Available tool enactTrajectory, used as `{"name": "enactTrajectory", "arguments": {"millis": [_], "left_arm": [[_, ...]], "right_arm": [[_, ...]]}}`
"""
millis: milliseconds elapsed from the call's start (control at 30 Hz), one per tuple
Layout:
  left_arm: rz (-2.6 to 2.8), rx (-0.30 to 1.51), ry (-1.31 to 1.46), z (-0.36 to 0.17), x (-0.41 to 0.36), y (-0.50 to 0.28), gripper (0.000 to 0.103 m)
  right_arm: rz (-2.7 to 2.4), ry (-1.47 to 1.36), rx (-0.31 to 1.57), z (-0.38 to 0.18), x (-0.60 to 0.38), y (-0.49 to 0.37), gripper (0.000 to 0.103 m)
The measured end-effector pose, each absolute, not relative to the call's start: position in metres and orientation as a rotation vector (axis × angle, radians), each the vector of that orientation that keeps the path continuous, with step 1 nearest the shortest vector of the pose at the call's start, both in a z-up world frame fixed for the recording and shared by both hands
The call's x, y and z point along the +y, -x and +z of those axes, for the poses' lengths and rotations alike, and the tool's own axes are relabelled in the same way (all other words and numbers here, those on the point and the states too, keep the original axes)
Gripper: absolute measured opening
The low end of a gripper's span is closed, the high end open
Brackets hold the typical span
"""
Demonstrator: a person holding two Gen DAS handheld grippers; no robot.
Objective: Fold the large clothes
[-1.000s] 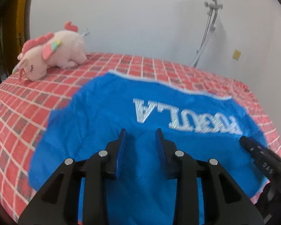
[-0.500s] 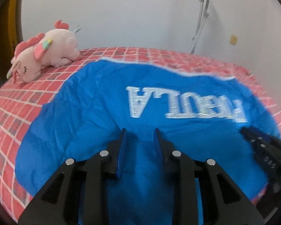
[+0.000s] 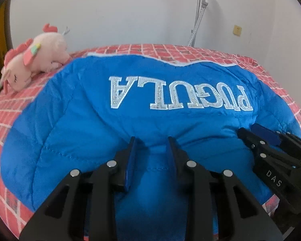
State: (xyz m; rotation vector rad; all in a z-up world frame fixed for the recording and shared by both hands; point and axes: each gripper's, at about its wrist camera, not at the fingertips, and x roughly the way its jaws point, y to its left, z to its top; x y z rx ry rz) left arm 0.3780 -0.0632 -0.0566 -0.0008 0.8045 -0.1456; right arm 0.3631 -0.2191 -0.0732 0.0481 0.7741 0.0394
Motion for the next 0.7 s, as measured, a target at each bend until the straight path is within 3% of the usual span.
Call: {"name": "enactTrajectory", "arguments": {"millis": [200, 267, 300, 333, 367, 433, 533, 700], "left_arm": [[-0.169, 0.827, 0.022, -0.047, -0.057, -0.378, 0.029], [-0.174, 0.843, 0.045, -0.033, -0.045, -0.375, 0.031], [-0.159, 0.835, 0.041, -0.024, -0.038, -0.374, 0.033], [-0.139, 0.810, 0.034, -0.013, -0.029, -0.371, 0.043], [-0.120, 0.790, 0.029, -0.005, -0.021, -0.369, 0.059], [-0.041, 0.758, -0.018, 0.013, 0.005, -0.366, 0.072], [0.053, 0.765, -0.051, 0.017, 0.041, -0.370, 0.077], [0.004, 0.892, 0.086, -0.009, 0.086, -0.391, 0.079]], "right_arm": [[0.096, -0.056, 0.783, -0.067, -0.225, -0.361, 0.035], [0.160, -0.099, 0.799, -0.055, -0.238, -0.359, 0.046], [0.165, -0.123, 0.789, -0.047, -0.246, -0.359, 0.051], [0.156, -0.146, 0.774, -0.038, -0.257, -0.357, 0.059], [0.132, -0.168, 0.760, -0.026, -0.272, -0.355, 0.067], [0.091, -0.190, 0.743, -0.012, -0.297, -0.351, 0.076], [-0.004, -0.194, 0.760, -0.007, -0.334, -0.353, 0.085], [0.007, -0.332, 0.880, -0.039, -0.382, -0.372, 0.085]]}}
